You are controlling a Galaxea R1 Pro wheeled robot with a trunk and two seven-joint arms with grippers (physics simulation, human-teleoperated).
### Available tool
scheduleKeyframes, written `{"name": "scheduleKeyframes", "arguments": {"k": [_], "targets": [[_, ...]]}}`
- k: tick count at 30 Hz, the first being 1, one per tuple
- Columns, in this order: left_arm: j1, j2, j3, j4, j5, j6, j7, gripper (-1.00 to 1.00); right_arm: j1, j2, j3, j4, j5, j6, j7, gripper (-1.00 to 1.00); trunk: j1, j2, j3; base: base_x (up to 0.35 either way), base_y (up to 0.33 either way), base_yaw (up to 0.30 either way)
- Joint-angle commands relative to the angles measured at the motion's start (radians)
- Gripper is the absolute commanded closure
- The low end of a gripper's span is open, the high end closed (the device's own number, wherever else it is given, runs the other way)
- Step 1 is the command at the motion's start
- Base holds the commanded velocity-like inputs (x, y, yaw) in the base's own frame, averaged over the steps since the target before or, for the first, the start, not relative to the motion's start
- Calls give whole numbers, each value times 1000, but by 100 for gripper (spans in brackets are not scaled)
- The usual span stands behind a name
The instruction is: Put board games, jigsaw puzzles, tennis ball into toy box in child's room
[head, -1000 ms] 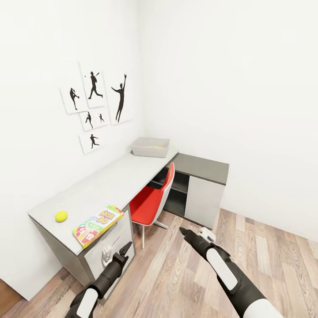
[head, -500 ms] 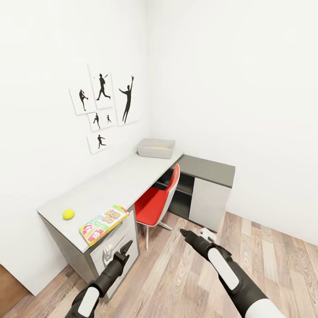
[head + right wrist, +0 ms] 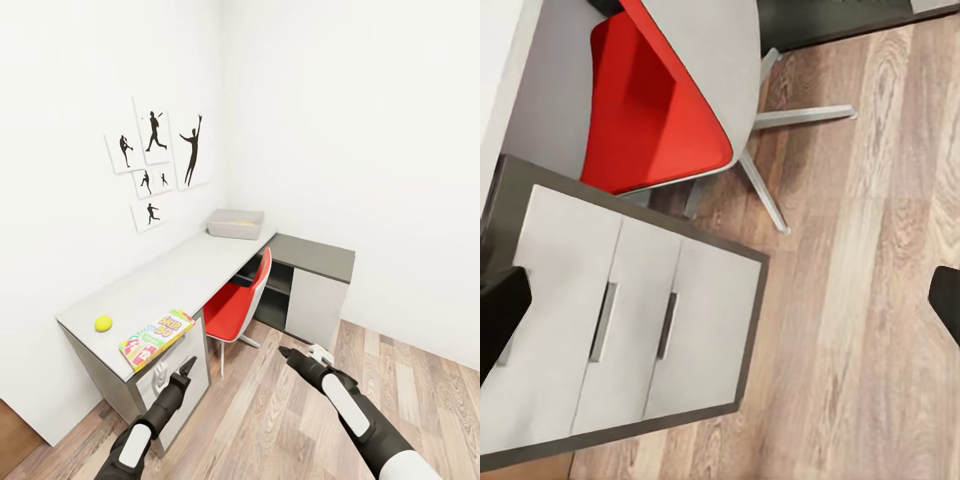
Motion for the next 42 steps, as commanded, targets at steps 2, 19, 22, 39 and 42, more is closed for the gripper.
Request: {"name": "scheduleKeyframes", "arguments": {"k": [2,19,22,39,42], "targets": [[-6,-1,5,2,33,12,3,-100,-1,-4,4,-2,-10,1,-9,-100,1,-2,-2,0,0,0],[-44,-1,5,15,127,6,36,-100,3,-50,2,0,-11,20,-9,-100,1,-2,-2,0,0,0],[-44,-1,5,15,128,5,36,-100,3,-49,3,1,-11,20,-9,-100,1,-2,-2,0,0,8],[-44,-1,8,15,128,1,34,-100,4,-40,11,-2,-9,20,-9,-100,1,-2,12,-13,0,210],[-44,-1,8,15,128,1,35,-100,4,-40,11,-2,-9,20,-9,-100,1,-2,12,-236,-7,90]]}}
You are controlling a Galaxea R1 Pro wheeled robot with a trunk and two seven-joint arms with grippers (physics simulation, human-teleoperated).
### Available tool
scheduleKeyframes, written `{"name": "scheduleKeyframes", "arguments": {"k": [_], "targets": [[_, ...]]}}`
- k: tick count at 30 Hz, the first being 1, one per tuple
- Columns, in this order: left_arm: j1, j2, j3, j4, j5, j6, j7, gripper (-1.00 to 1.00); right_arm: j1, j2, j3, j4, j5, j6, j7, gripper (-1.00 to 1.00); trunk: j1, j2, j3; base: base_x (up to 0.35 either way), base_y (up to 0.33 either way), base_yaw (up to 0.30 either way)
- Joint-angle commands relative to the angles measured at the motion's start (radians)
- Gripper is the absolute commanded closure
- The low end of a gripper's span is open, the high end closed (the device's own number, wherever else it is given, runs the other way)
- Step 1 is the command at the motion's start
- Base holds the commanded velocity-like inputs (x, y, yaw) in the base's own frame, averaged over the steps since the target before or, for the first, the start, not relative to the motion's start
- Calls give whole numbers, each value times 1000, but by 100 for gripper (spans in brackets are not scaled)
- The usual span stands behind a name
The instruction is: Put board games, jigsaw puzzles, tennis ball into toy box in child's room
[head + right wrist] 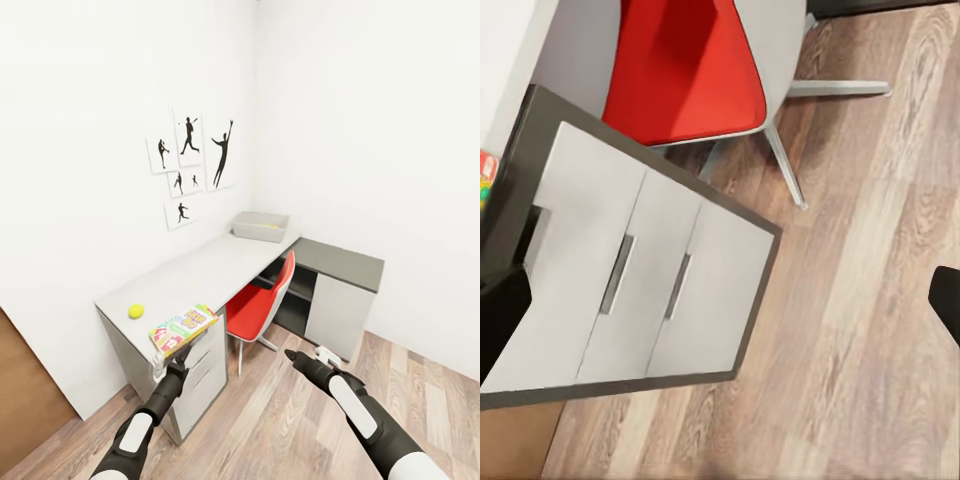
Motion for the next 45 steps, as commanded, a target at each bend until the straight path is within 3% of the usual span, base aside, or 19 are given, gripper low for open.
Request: {"name": "scheduleKeyframes", "arguments": {"k": [1,31,34,37,45], "targets": [[-1,-1,5,0,3,9,-3,-100,-1,-1,4,-2,-10,0,-9,-100,0,-3,-2,-206,-46,38],[-1,-1,6,0,5,11,-1,-100,-1,5,8,-4,-10,0,-9,-100,0,-3,-1,45,-4,117],[-1,-1,12,0,23,12,0,-100,-1,5,8,-4,-10,0,-9,-100,0,-3,0,7,0,157],[-1,-1,12,0,75,12,-1,-100,-1,5,8,-4,-10,1,-9,-100,0,-3,0,2,0,52],[-1,-1,12,0,105,12,-1,-100,-1,5,8,-4,-10,1,-9,-100,0,-3,0,0,0,10]]}}
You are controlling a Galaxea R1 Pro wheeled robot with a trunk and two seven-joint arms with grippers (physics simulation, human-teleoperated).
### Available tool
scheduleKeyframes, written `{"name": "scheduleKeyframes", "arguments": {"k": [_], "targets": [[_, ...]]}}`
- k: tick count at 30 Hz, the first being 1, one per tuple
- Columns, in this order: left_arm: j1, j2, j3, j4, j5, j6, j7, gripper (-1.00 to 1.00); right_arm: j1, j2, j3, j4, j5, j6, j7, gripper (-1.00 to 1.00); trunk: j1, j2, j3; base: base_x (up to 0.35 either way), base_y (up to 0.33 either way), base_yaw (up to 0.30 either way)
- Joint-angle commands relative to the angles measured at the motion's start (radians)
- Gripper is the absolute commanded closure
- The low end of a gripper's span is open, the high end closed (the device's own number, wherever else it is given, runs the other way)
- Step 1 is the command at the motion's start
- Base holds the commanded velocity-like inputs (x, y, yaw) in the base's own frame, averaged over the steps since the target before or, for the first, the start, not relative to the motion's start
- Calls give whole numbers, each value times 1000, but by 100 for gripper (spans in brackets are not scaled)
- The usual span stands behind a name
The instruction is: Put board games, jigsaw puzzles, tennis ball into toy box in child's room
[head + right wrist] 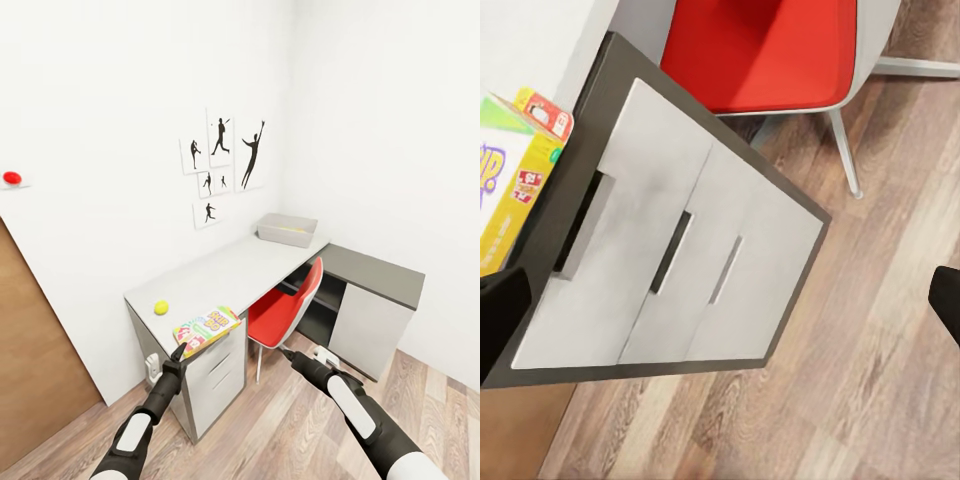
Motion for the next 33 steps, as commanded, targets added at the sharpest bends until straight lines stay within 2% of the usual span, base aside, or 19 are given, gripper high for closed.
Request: {"name": "scheduleKeyframes", "arguments": {"k": [1,7,10,14,16,17,20,25,28,31,33], "targets": [[-1,-1,6,0,5,10,-3,-100,-1,-1,4,-2,-10,0,-9,-100,5,-9,-5,0,0,0],[-1,-1,6,0,6,9,-3,-100,-1,-2,5,-15,-10,2,-9,-100,28,-51,-24,0,0,0],[-1,-1,5,0,6,8,-3,-100,-1,-5,23,-60,-10,17,-9,-100,39,-72,-34,0,0,0],[-1,-1,5,0,6,7,-3,-100,0,-17,74,-178,-9,79,-9,-100,54,-100,-46,0,0,0],[-1,-1,5,0,7,6,-3,-100,-1,-20,84,-278,-8,127,-9,-100,62,-114,-52,0,0,0],[-1,-1,5,-1,7,6,-3,-100,0,-21,84,-295,-9,136,-9,-100,66,-121,-56,0,0,0],[-1,-1,6,-1,8,6,-3,-100,0,-45,86,-367,-12,178,-9,-100,77,-142,-65,0,0,0],[-1,-1,7,-1,9,8,-3,-100,1,-70,85,-398,-19,193,-3,-100,97,-177,-81,0,0,0],[-1,-1,7,-1,9,8,-2,-100,1,-77,83,-396,-20,192,44,-100,108,-198,-90,0,0,0],[-1,-1,7,0,9,8,-2,-100,2,-100,75,-393,-21,189,141,-100,120,-219,-99,0,0,0],[-1,-1,7,0,9,7,-2,-100,2,-121,68,-390,-21,188,236,-100,127,-233,-106,0,0,0]]}}
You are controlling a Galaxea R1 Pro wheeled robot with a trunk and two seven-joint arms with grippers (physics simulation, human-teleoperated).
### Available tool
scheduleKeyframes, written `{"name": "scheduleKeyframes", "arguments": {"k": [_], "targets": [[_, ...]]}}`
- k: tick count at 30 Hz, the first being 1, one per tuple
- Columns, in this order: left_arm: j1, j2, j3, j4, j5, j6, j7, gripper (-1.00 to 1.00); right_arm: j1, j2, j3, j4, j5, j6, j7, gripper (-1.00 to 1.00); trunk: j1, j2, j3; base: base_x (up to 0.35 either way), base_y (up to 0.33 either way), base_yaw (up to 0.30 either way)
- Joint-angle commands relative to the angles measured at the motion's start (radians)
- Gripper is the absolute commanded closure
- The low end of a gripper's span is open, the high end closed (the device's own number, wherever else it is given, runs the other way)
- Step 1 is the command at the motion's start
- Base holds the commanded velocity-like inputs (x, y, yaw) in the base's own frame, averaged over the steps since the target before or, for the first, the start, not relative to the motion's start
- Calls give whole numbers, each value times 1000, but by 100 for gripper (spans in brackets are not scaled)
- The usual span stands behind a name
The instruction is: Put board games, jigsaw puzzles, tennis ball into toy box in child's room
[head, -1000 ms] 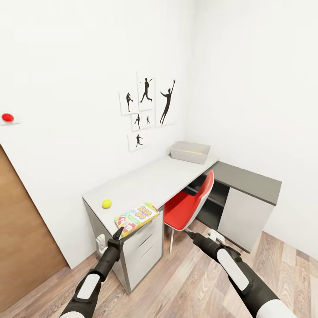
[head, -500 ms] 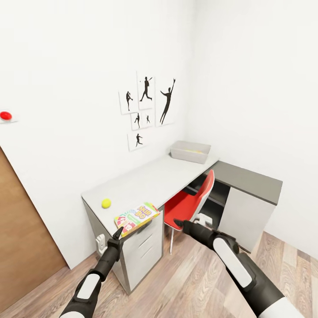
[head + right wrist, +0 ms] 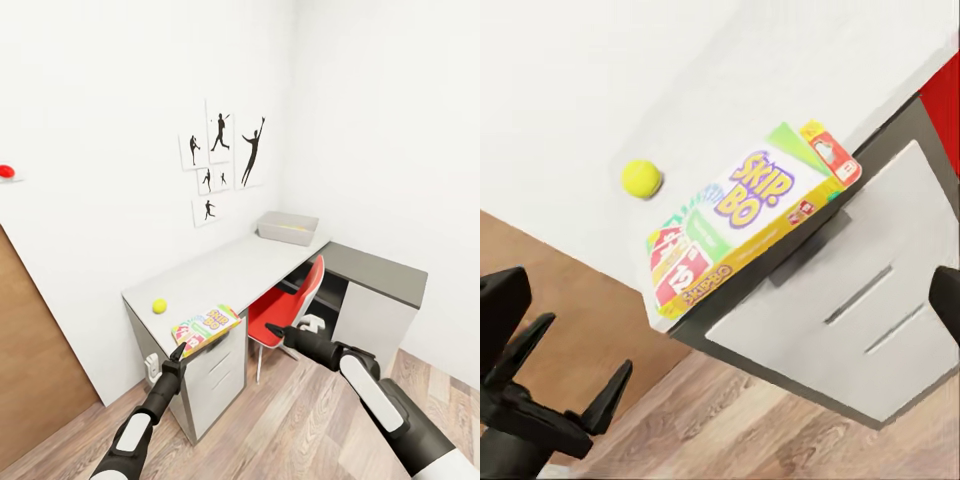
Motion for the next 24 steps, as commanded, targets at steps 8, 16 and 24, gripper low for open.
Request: {"name": "scheduleKeyframes", "arguments": {"k": [8,16,24], "targets": [[-1,-1,5,0,4,9,-3,-100,-1,-19,-22,14,-2,5,181,-100,31,-58,-27,0,0,0],[-1,-1,3,0,4,8,-3,-100,-1,-18,-25,14,-23,6,195,-100,62,-114,-52,0,0,0],[-1,-1,3,0,3,7,-3,-100,-1,-13,-25,14,-26,9,194,-100,92,-170,-77,0,0,0]]}}
